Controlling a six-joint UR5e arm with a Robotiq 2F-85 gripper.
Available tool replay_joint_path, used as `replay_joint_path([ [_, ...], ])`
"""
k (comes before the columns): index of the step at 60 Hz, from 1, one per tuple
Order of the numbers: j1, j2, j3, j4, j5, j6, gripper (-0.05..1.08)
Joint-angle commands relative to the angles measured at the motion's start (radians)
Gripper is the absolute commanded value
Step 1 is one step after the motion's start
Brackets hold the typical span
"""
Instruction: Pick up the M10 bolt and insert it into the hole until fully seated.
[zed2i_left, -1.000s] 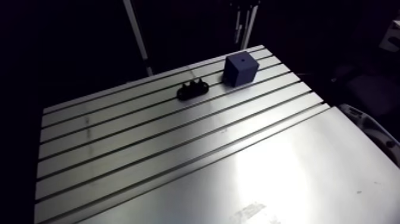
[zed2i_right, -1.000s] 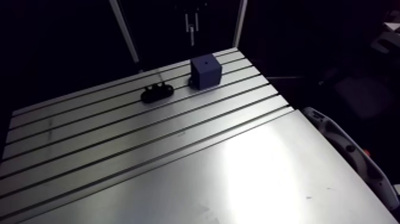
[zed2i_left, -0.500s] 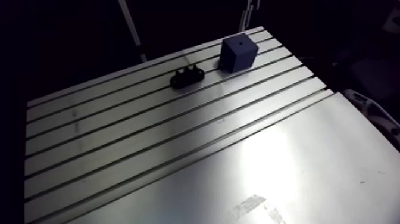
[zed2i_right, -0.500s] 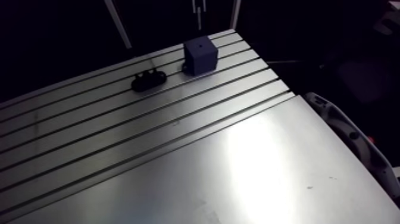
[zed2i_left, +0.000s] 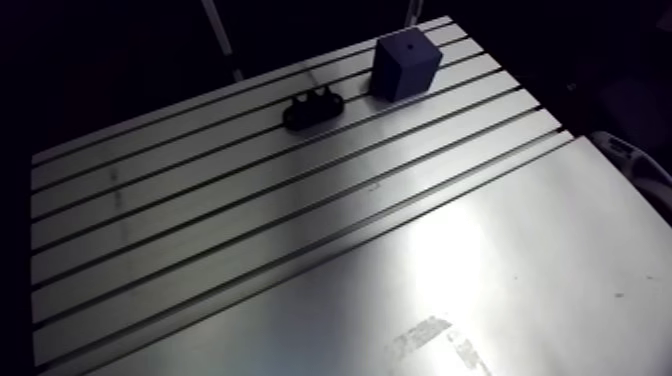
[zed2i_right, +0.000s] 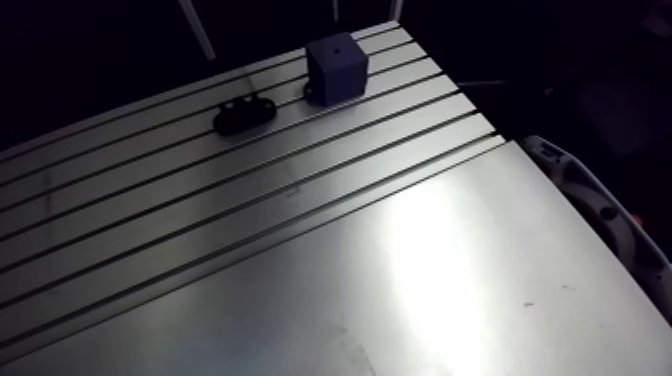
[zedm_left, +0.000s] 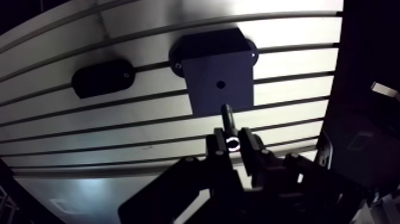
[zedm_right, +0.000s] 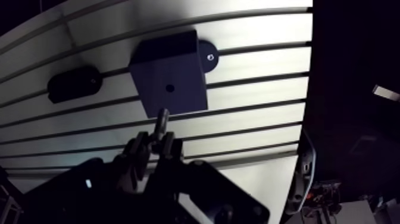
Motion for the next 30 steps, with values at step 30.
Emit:
replay_joint_path([
  [30,-0.001,0.025,-0.003,0.009,-0.004,0.003,1.04],
])
